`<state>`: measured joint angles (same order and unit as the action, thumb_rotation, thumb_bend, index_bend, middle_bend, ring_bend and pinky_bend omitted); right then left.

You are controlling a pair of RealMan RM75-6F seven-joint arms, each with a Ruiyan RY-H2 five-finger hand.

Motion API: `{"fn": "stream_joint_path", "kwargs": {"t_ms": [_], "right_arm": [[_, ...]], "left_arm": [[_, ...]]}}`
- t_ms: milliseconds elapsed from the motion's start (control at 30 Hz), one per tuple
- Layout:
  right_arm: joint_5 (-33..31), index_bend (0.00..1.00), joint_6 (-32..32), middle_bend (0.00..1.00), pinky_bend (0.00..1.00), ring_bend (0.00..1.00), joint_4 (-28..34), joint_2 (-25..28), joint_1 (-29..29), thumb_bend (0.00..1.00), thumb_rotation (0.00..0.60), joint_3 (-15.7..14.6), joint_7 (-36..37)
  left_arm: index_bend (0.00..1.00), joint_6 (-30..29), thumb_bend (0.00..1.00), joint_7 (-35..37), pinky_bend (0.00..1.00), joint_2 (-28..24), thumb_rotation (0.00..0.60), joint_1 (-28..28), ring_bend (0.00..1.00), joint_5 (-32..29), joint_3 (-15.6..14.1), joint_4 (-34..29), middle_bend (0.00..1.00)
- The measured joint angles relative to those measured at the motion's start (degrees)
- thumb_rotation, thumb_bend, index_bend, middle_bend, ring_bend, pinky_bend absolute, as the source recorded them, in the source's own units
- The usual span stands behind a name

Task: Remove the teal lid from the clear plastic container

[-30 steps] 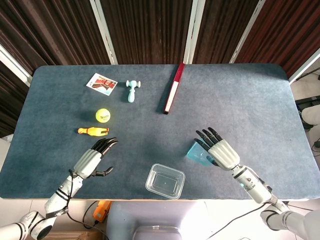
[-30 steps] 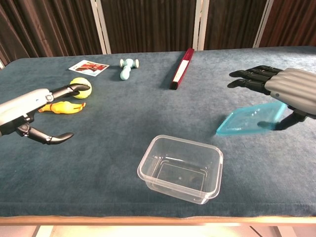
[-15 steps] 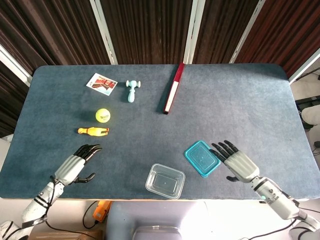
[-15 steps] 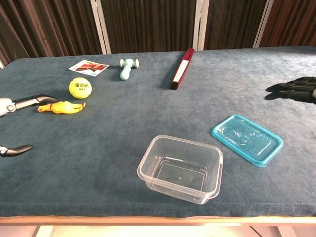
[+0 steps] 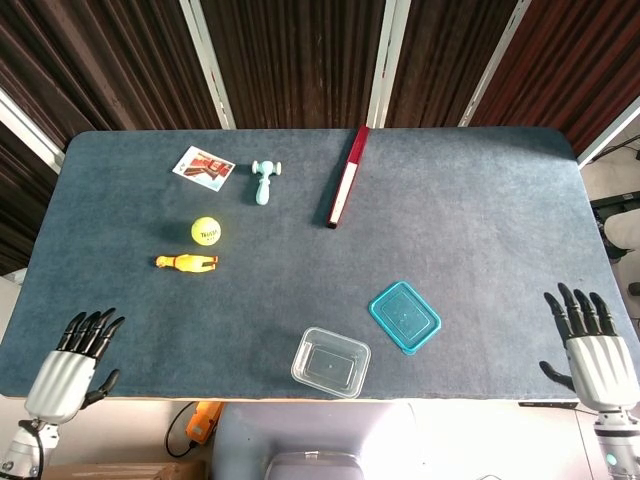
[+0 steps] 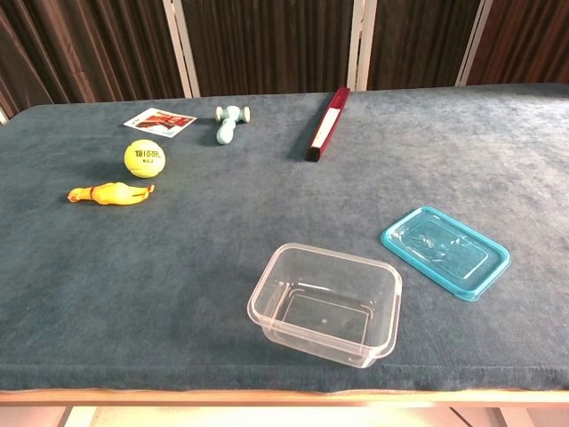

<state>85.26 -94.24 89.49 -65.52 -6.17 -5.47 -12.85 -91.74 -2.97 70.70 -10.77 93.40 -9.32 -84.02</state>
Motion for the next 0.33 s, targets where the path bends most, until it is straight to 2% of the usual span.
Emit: {"fn": "stream_joint_path", "kwargs": {"t_ms": [133,333], "right_arm": [[-0.76,0.0,-0.7,0.0,0.0,0.0,-1.23,0.01,2.94,0.15,0.6,1.09,0.95],[-1.35,0.0,-0.16,0.0,0.0,0.0,-1.74,1.19,3.81,0.15,0.6,2.73,5.9]], "left_arm": [[0.0,-0.19,0.35,1.81,0.0,-0.52,0.6,0.76,0.0,-0.77,1.46,0.07,0.0],[0.0,4.32,0.35,5.09,0.0,-2.47,0.6,0.25,0.0,-0.29,1.09,-1.14,0.0]]}}
